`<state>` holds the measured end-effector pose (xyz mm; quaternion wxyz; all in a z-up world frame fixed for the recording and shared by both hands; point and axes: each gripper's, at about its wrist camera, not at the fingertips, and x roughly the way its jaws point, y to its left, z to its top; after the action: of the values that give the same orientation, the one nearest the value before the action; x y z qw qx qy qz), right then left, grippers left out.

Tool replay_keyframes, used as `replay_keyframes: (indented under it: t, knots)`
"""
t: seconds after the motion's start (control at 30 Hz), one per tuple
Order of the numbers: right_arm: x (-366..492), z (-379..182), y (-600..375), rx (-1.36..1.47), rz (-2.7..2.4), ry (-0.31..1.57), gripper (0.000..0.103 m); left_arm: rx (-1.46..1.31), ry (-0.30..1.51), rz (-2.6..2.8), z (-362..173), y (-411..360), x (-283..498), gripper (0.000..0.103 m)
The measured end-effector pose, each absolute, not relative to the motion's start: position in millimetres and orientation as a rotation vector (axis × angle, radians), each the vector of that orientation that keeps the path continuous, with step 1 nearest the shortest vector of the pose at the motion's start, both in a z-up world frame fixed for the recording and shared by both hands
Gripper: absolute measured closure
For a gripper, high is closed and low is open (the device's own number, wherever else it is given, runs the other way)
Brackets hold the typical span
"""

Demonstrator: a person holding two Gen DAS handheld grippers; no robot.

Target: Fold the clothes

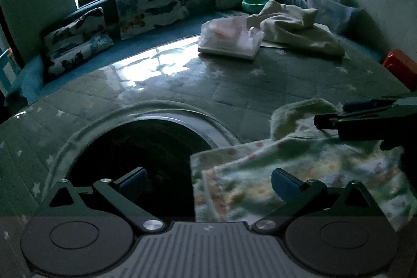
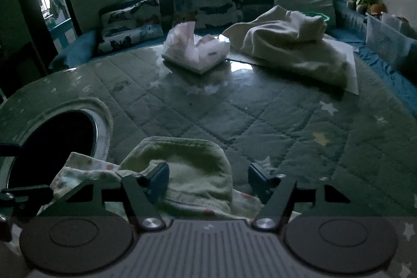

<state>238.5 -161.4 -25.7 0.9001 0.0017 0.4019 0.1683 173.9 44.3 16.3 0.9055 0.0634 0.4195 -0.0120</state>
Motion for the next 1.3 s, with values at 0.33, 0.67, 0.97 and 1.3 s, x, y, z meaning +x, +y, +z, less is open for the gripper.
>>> replay_keyframes:
  t: [0.33,0.67,0.97,1.3]
  knots:
    - [250.0,-23.9,-157.6,0.004,0.324,0.831,0.091,0.141,0.877,-0.005,14.3,55.6,181.1,0.0]
    - [227.0,31.4,-156.0,0.0,0.373,0.653,0.097,0.132,0.891,0.021,11.8,61.8,180.6,0.0]
    - [172.9,125.2,-154.5,0.018,0.464,0.337,0.098,0.12,0.881,0.057,20.1,72.4,175.3,0.0]
    - [92.6,163.1,-156.6,-0.039,0.604,0.201,0.098,0.098,0.866,0.085,27.7,82.8,170.7,0.0]
